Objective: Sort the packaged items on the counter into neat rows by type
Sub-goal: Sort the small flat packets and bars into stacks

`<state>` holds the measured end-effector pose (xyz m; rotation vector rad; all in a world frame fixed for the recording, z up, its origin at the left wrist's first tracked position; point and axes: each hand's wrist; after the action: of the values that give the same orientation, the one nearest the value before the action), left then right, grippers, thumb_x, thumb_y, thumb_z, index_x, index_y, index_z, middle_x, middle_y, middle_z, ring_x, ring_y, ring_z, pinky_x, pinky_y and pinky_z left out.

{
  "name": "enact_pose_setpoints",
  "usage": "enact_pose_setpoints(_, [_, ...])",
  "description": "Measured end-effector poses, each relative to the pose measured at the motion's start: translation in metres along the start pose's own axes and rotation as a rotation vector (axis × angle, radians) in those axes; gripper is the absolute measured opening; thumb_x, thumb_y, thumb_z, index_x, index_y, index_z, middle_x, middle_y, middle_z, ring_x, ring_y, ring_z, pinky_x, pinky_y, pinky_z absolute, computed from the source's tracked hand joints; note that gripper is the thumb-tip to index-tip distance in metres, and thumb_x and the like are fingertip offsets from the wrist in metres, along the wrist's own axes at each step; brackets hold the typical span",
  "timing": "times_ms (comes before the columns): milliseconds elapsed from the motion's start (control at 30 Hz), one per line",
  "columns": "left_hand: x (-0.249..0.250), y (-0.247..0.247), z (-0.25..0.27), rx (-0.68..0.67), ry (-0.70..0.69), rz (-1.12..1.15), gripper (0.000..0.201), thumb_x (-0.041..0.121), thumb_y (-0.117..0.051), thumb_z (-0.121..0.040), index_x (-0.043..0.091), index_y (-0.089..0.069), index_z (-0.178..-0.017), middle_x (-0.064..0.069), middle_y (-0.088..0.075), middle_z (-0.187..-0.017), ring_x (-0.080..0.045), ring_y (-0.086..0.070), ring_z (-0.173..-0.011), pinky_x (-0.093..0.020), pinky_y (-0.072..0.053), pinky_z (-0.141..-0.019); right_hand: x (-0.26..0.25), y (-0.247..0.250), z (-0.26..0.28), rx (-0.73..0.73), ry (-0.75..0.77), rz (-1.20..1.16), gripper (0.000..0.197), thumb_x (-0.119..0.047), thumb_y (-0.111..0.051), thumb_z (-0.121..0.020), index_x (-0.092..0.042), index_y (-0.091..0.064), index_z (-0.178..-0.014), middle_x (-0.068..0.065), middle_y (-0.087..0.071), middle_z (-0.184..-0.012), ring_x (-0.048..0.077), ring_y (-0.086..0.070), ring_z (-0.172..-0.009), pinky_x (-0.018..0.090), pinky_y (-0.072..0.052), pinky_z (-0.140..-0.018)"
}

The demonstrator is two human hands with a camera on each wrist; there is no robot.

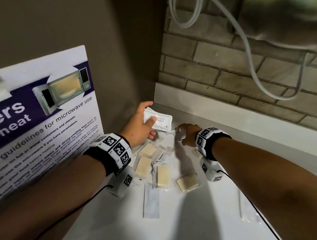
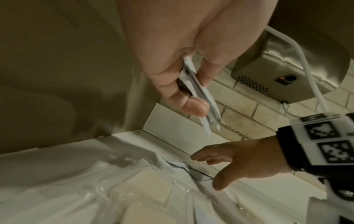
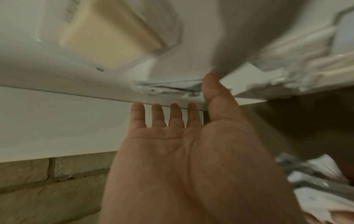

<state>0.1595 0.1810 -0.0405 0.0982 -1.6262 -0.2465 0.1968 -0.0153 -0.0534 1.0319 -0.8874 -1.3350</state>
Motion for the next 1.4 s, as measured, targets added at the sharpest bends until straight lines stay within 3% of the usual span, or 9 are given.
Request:
enact_pose_setpoints(167, [-0.003,-0.004,-0.009,-0.021,0.015,-0.008,0.043,0.009,-0.046,-0.1,0.025,-0.036,-0.138,-0.002,-0.061,-0.102,-0.018,-0.058,-0.063,-0.028,-0.056,-0.057,0.008,0.003,-0.012,-0.073,0.069,0.099,0.046,-0.034,-0.051,-0.094,-0.016,-0.047,-0.137,0.007,-0.048,-0.139,0.029,-0.046,-0.128,0.036,-0.039,-0.106])
enact_pose_setpoints(400, [-0.012,-0.007,-0.015,-0.026,0.029,-0.041,0.041,0.011,-0.046,-0.1,0.026,-0.036,-0.137,-0.013,-0.063,-0.106,-0.015,-0.058,-0.059,-0.021,-0.05,-0.049,0.005,-0.005,-0.004,0.041,0.166,0.164,0.027,-0.023,-0.05,-0.093,-0.008,-0.061,-0.113,0.014,-0.062,-0.115,0.031,-0.058,-0.109,0.03,-0.045,-0.082])
enact_pose_setpoints(633, [-0.018,-0.002,-0.014,0.053,0.09,0.014,0.039,0.011,-0.044,-0.1,0.03,-0.036,-0.133,-0.012,-0.057,-0.112,-0.019,-0.054,-0.058,-0.029,-0.046,-0.051,0.002,0.002,0.013,0.045,0.06,-0.313,0.032,-0.018,-0.041,-0.098,-0.007,-0.046,-0.127,0.015,-0.062,-0.114,0.025,-0.059,-0.083,0.027,-0.046,-0.065])
enact_pose_setpoints(733, [-0.015,-0.001,-0.01,0.067,0.126,0.019,0.038,0.01,-0.044,-0.1,0.03,-0.037,-0.132,-0.013,-0.059,-0.107,-0.02,-0.055,-0.058,-0.03,-0.046,-0.05,0.003,0.007,0.025,0.013,0.056,-0.431,0.022,-0.017,-0.037,-0.099,-0.009,-0.049,-0.115,0.01,-0.064,-0.106,0.028,-0.064,-0.084,0.025,-0.047,-0.05])
enact_pose_setpoints(933, [-0.008,0.001,0.007,0.104,0.134,-0.094,0.028,0.009,-0.041,-0.1,0.026,-0.043,-0.122,-0.014,-0.063,-0.096,-0.021,-0.057,-0.058,-0.038,-0.055,-0.058,0.005,0.022,0.058,0.113,0.082,-0.544,0.012,-0.012,-0.038,-0.097,-0.009,-0.047,-0.104,0.012,-0.062,-0.094,0.026,-0.06,-0.08,0.04,-0.054,-0.07])
enact_pose_setpoints(1100, [0.003,-0.011,0.024,-0.043,0.157,-0.061,0.023,0.006,-0.04,-0.096,0.027,-0.049,-0.099,-0.019,-0.064,-0.083,-0.025,-0.056,-0.052,-0.031,-0.048,-0.05,0.0,0.033,0.082,0.179,0.164,-0.593,0.006,-0.013,-0.042,-0.098,-0.013,-0.047,-0.102,0.002,-0.058,-0.081,0.023,-0.054,-0.073,0.033,-0.046,-0.061])
enact_pose_setpoints(1200, [0.015,-0.02,0.031,-0.076,0.167,0.107,0.02,0.005,-0.034,-0.098,0.017,-0.049,-0.104,-0.026,-0.063,-0.088,-0.023,-0.055,-0.046,-0.025,-0.045,-0.042,-0.007,0.035,0.092,0.194,0.172,-0.582,0.004,-0.015,-0.044,-0.098,-0.016,-0.046,-0.1,0.002,-0.058,-0.079,0.017,-0.052,-0.058,0.026,-0.044,-0.051])
enact_pose_setpoints(1300, [0.026,-0.026,0.036,-0.086,0.198,0.253,0.02,0.022,-0.034,-0.101,0.012,-0.051,-0.103,-0.027,-0.065,-0.094,-0.025,-0.056,-0.048,-0.024,-0.045,-0.04,-0.008,0.032,0.099,0.204,0.181,-0.629,0.007,-0.013,-0.048,-0.097,-0.014,-0.042,-0.1,-0.001,-0.059,-0.068,0.0,-0.051,-0.044,0.013,-0.037,-0.043])
enact_pose_setpoints(1400, [0.028,-0.031,0.038,-0.156,0.183,0.15,0.033,0.045,-0.054,-0.094,0.015,-0.052,-0.107,-0.014,-0.067,-0.09,-0.021,-0.063,-0.055,-0.025,-0.047,-0.041,-0.006,0.028,0.104,0.215,0.157,-0.604,0.026,-0.022,-0.064,-0.091,-0.014,-0.042,-0.101,-0.006,-0.051,-0.068,0.003,-0.046,-0.051,0.012,-0.034,-0.044])
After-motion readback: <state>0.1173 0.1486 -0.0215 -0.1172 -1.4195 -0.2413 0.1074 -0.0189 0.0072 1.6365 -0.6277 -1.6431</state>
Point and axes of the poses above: each hand's wrist, its own z-axis away from the middle knuckle, its own y-axis out of the back of the hand, x = y × z
